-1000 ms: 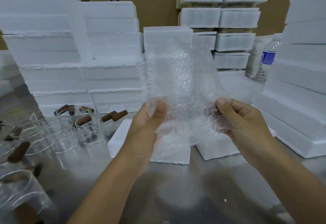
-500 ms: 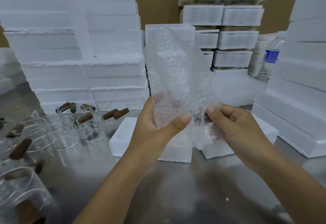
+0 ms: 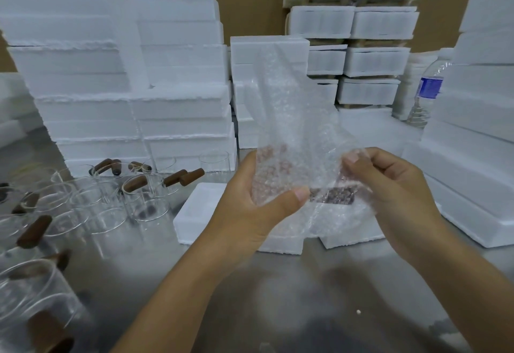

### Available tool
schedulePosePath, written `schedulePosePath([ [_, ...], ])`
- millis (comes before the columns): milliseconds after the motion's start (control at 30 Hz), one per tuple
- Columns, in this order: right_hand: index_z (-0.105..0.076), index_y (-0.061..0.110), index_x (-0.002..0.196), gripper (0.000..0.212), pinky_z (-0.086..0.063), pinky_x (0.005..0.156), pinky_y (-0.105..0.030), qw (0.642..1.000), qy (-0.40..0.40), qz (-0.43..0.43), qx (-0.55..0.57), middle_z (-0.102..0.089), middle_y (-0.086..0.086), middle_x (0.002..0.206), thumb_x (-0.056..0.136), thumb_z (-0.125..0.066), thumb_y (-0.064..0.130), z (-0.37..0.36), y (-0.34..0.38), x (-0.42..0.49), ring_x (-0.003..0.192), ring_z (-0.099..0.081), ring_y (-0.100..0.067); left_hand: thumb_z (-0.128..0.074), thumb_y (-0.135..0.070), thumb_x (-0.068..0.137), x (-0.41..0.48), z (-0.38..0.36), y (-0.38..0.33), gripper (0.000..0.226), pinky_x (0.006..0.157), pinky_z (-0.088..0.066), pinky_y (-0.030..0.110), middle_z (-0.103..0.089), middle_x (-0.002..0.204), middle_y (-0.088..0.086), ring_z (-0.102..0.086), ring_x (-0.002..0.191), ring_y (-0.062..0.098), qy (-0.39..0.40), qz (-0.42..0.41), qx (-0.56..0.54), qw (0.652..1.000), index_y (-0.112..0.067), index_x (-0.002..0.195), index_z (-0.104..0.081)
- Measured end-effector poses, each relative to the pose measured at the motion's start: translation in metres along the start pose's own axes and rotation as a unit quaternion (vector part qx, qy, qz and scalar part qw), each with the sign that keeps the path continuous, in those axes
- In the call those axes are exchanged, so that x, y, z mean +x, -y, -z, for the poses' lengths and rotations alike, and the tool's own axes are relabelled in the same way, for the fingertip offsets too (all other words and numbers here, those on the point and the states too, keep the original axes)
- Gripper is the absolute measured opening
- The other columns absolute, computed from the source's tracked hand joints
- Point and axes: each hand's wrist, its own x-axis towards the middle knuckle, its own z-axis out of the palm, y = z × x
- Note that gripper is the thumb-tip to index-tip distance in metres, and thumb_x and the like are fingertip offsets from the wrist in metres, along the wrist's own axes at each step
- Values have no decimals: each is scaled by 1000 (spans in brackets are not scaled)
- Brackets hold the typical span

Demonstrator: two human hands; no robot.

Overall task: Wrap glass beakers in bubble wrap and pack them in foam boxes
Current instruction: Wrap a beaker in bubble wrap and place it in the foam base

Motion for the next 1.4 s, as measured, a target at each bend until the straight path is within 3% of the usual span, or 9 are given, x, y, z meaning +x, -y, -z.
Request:
schedulePosePath([
  [200, -73, 28, 72, 14, -52, 69, -16, 999, -1, 29, 37, -70, 4, 68, 61, -72, 37, 2, -4, 2, 65, -65, -7, -72, -42, 74, -3, -3, -2, 44, 78, -43, 2, -63, 112, -28, -58, 104, -10, 68, 17, 8, 998, -49, 113, -53],
  [367, -65, 30, 77, 18, -52, 71, -18, 985, -41, 139, -99, -70, 7, 73, 78, -72, 13, -6, -8, -5, 70, -66, -10, -72, -33, 77, -5, -8, -1, 49, 77, -47, 7, -64, 112, -24, -62, 103, -4, 88, 9, -3, 996, -45, 119, -49],
  [467, -67, 27, 79, 22, -54, 69, -23, 977, 10, 161, -142, -70, 9, 79, 81, -69, 5, -11, -8, -11, 78, -67, -13, -73, -29, 78, -5, -11, 0, 53, 75, -48, 8, -64, 109, -25, -63, 99, -4, 95, 10, -12, 995, -42, 120, -44],
  [600, -71, 27, 75, 18, -48, 59, -17, 983, 134, 101, -79, -67, 9, 77, 85, -58, 33, -13, 0, -14, 70, -63, -7, -74, -34, 75, -3, -11, 1, 55, 76, -48, 7, -62, 110, -25, -61, 102, -4, 77, -5, -11, 997, -41, 121, -43],
  [767, -61, 12, 94, 59, -49, 84, -36, 964, 168, 92, -185, -60, -6, 100, 87, -30, 62, -11, -6, -15, 96, -59, -17, -73, -34, 76, -4, -13, 0, 55, 82, -47, 10, -60, 113, -24, -59, 109, -2, 74, -30, -12, 997, -51, 117, -43],
  [900, -64, 5, 97, 74, -43, 97, -36, 947, 172, 132, -237, -61, 1, 110, 89, -22, 66, -12, -9, -14, 110, -54, -12, -72, -22, 82, -6, -16, 0, 52, 80, -47, 8, -63, 113, -22, -60, 107, -2, 82, -46, 8, 996, -38, 125, -48],
  [1067, -73, 40, 78, 40, -47, 67, -6, 977, 112, 125, -131, -71, 23, 85, 92, -35, 46, -12, -3, -11, 86, -66, 2, -75, -32, 72, -5, -16, -3, 32, 71, -48, 8, -69, 100, -18, -66, 93, -2, 19, -48, 25, 998, -41, 101, -62],
  [1200, -68, 26, 68, 37, -44, 63, -8, 985, 41, 144, -88, -68, 13, 68, 91, -41, 38, -8, 1, -8, 68, -63, 1, -72, -51, 63, -6, -12, -6, 33, 67, -46, 4, -69, 94, -24, -66, 88, -6, -8, -37, 30, 999, -44, 93, -63],
  [1400, -72, 35, 69, 12, -54, 54, -20, 984, 28, 174, -34, -70, 14, 71, 79, -70, 30, -14, -2, -16, 70, -67, -7, -76, -31, 73, -7, -13, -7, 32, 66, -46, 3, -69, 94, -26, -65, 88, -8, 46, -37, 37, 998, -35, 102, -62],
])
